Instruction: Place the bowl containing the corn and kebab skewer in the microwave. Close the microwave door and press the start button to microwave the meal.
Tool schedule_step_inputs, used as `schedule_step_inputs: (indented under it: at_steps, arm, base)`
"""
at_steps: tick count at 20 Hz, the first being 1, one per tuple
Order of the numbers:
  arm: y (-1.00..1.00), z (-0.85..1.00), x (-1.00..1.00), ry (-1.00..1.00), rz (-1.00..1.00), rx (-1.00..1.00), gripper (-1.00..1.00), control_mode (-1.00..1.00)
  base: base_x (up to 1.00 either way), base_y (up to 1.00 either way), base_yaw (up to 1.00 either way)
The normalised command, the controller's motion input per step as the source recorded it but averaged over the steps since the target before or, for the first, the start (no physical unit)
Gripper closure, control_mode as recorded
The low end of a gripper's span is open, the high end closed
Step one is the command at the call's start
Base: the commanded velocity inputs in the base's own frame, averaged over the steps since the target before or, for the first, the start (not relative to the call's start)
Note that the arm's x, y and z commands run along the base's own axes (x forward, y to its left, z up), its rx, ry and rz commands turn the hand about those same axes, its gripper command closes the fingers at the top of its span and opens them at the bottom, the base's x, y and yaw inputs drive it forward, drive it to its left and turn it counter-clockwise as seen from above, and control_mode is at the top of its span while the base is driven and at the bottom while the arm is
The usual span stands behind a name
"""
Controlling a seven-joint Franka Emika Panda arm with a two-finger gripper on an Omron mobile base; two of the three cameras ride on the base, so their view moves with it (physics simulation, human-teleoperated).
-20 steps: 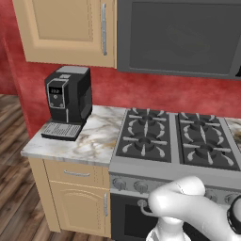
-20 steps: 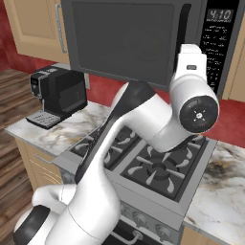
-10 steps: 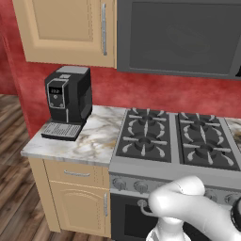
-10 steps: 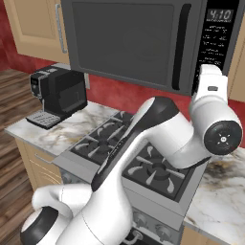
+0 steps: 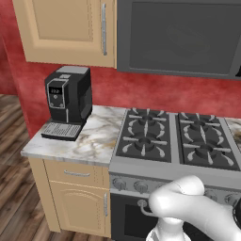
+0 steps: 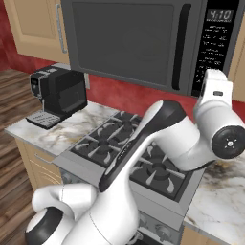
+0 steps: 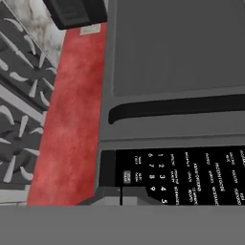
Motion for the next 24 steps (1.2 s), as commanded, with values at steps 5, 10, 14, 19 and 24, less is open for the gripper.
schedule_step_inputs:
  at_steps: [5,10,14,19,24]
  arm:
    - [0.0,-0.03,0.3,-0.01,0.0,0.06,1.0,-1.0]
    - [0.0,0.0,0.36,0.0,0.0,0.05,1.0,-1.0]
    - [-0.01,0.0,0.33,0.0,0.0,0.07,1.0,-1.0]
    - [-0.17,0.0,0.26,0.0,0.0,0.07,1.0,-1.0]
    - [-0.36,0.0,0.2,0.0,0.0,0.07,1.0,-1.0]
  base:
    - [0.0,0.0,0.0]
    - [0.0,0.0,0.0]
    - [0.0,0.0,0.0]
    - [0.0,0.0,0.0]
    - [0.0,0.0,0.0]
